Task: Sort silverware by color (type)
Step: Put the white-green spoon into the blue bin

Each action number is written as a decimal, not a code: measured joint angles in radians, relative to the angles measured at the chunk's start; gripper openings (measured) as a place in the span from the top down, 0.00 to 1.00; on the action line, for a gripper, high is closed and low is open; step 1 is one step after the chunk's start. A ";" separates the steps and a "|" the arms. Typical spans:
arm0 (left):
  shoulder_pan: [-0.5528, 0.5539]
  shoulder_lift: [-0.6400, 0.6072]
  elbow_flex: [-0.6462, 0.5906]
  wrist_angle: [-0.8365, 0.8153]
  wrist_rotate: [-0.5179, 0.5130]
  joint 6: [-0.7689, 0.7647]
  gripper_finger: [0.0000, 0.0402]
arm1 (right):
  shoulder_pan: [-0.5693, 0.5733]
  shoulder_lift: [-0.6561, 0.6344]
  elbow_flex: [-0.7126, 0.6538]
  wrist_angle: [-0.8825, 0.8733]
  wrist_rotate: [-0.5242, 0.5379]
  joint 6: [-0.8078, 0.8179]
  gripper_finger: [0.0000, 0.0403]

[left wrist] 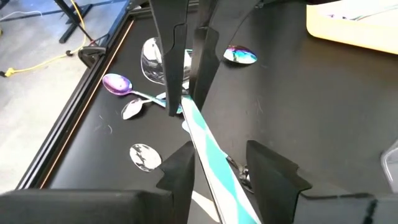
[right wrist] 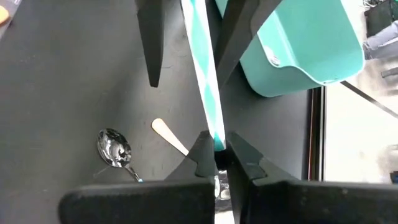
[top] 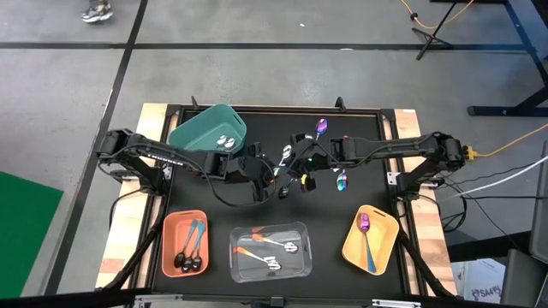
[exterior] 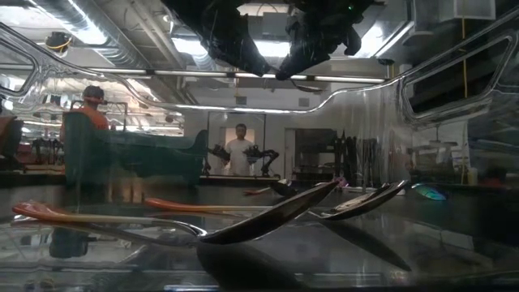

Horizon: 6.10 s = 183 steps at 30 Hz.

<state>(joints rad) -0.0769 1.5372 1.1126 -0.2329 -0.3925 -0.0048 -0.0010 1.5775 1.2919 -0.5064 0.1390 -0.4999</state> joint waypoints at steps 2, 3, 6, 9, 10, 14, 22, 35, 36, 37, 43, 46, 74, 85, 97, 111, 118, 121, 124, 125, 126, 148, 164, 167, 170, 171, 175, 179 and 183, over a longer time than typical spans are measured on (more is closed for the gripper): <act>0.000 0.000 0.000 0.000 0.003 0.000 0.67 | 0.000 0.000 0.000 -0.001 0.000 0.000 0.99; 0.000 0.000 0.000 0.000 0.002 0.000 0.67 | 0.000 0.000 0.000 -0.002 0.000 0.000 0.99; 0.000 0.000 0.000 0.000 0.002 0.000 0.67 | 0.000 0.000 0.000 -0.002 0.000 0.001 0.99; 0.000 0.000 0.000 0.000 0.001 0.000 0.67 | 0.000 0.000 0.000 -0.004 0.000 0.002 0.99; 0.000 0.000 0.000 0.000 0.000 0.000 0.67 | 0.000 0.000 0.000 -0.006 0.000 0.002 0.99; 0.001 0.000 0.000 0.000 -0.006 0.000 0.67 | 0.000 0.000 0.000 -0.007 -0.002 0.003 0.99; 0.003 0.000 0.000 0.000 -0.026 0.039 0.62 | 0.000 0.000 0.000 -0.028 -0.037 0.089 0.99; 0.004 -0.001 0.000 0.003 -0.066 0.086 0.52 | 0.001 0.000 -0.002 -0.084 -0.060 0.242 0.99; 0.004 -0.001 0.000 0.003 -0.064 0.086 0.52 | 0.001 0.000 -0.002 -0.086 -0.060 0.249 0.99; 0.004 -0.001 0.000 0.004 -0.064 0.086 0.52 | 0.001 0.000 -0.002 -0.088 -0.060 0.258 0.99; 0.004 -0.001 0.000 -0.004 -0.057 0.087 0.57 | 0.001 0.000 -0.002 -0.097 -0.056 0.314 0.99; 0.004 -0.001 0.000 -0.029 -0.055 0.087 0.61 | 0.001 0.000 -0.002 -0.097 -0.056 0.314 0.99; 0.002 -0.001 -0.001 -0.047 -0.028 0.090 0.91 | 0.000 -0.001 -0.002 -0.093 -0.053 0.311 0.99; 0.003 -0.001 -0.001 -0.047 -0.031 0.089 0.91 | 0.000 -0.001 -0.002 -0.090 -0.052 0.312 0.99; 0.003 -0.001 -0.001 -0.040 -0.040 0.086 0.91 | 0.000 -0.001 -0.002 -0.081 -0.051 0.313 0.77; 0.028 -0.021 -0.001 -0.051 -0.043 0.075 0.91 | 0.001 -0.134 -0.001 -0.113 0.054 0.205 0.71; 0.077 -0.111 -0.001 -0.082 -0.044 0.058 0.91 | -0.008 -0.240 0.000 -0.187 0.175 0.179 0.71; 0.104 -0.173 -0.001 -0.119 -0.045 0.057 0.91 | -0.024 -0.275 0.000 -0.201 0.175 0.179 0.71; 0.133 -0.242 0.000 -0.187 -0.055 0.029 0.91 | -0.042 -0.294 0.000 -0.207 0.165 0.179 0.71; 0.143 -0.261 0.000 -0.211 -0.063 0.012 0.91 | -0.052 -0.297 0.000 -0.211 0.164 0.179 0.71; 0.153 -0.285 0.000 -0.234 -0.068 -0.003 0.91 | -0.061 -0.300 0.000 -0.212 0.164 0.179 0.71; 0.302 -0.460 0.000 -0.939 -0.096 -0.432 0.91 | -0.223 -0.299 -0.001 -0.254 -0.002 0.180 0.71; 0.413 -0.389 0.000 -0.970 -0.060 -0.431 0.91 | -0.222 -0.299 -0.001 -0.254 -0.092 0.180 0.71; 0.431 -0.370 0.000 -0.971 -0.055 -0.430 0.91 | -0.222 -0.299 -0.001 -0.253 -0.106 0.180 0.71; 0.449 -0.348 0.000 -0.971 -0.054 -0.428 0.91 | -0.222 -0.299 -0.001 -0.253 -0.106 0.180 0.71; 0.455 -0.340 0.000 -0.972 -0.053 -0.423 0.91 | -0.222 -0.299 -0.001 -0.254 -0.106 0.180 0.71; 0.480 -0.312 0.000 -0.972 -0.024 -0.368 0.91 | -0.222 -0.299 -0.001 -0.253 -0.106 0.180 0.71; 0.514 -0.287 -0.001 -0.971 -0.006 -0.333 0.91 | -0.222 -0.299 -0.001 -0.253 -0.106 0.180 0.71; 0.548 -0.262 -0.001 -0.970 0.015 -0.322 0.91 | -0.222 -0.299 -0.001 -0.253 -0.106 0.180 0.71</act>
<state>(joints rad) 0.4714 1.2750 1.1118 -1.2027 -0.3779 -0.3271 -0.2230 1.2785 1.2911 -0.7597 0.0330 -0.3195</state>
